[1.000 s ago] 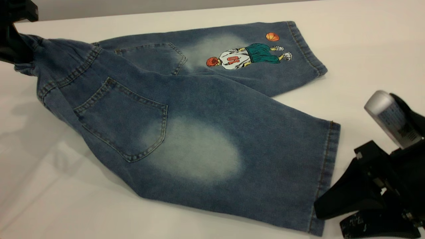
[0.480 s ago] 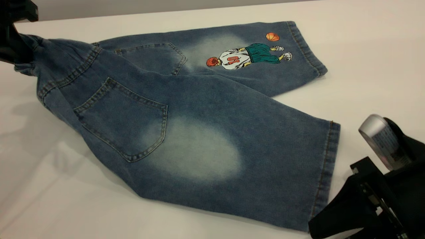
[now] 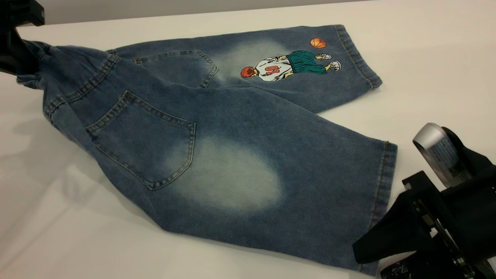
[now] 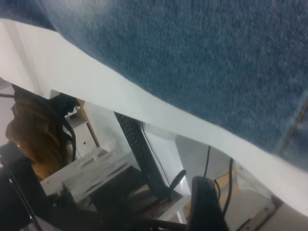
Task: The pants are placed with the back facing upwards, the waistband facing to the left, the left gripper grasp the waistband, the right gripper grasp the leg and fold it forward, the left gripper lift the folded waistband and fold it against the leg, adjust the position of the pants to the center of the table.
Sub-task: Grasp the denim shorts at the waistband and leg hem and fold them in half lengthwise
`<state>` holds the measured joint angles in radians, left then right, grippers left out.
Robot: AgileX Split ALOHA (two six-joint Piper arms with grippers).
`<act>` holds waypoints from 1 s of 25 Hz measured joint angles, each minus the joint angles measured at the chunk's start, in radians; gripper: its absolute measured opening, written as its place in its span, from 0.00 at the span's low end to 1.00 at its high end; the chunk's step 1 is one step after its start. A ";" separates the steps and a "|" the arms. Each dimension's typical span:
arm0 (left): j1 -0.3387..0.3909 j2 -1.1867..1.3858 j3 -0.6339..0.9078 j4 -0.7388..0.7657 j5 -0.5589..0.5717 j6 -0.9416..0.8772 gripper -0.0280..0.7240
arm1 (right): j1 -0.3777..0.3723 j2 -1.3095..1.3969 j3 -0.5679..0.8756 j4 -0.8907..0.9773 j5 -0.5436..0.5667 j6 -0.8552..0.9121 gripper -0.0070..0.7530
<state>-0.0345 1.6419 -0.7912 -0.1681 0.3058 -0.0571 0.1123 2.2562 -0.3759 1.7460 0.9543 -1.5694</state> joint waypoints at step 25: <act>0.000 0.000 0.000 0.000 0.002 0.000 0.13 | 0.020 0.090 -0.130 -0.008 0.063 0.000 0.52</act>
<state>-0.0345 1.6419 -0.7912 -0.1681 0.3076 -0.0571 0.1324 2.3457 -0.5056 1.7382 1.0178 -1.5695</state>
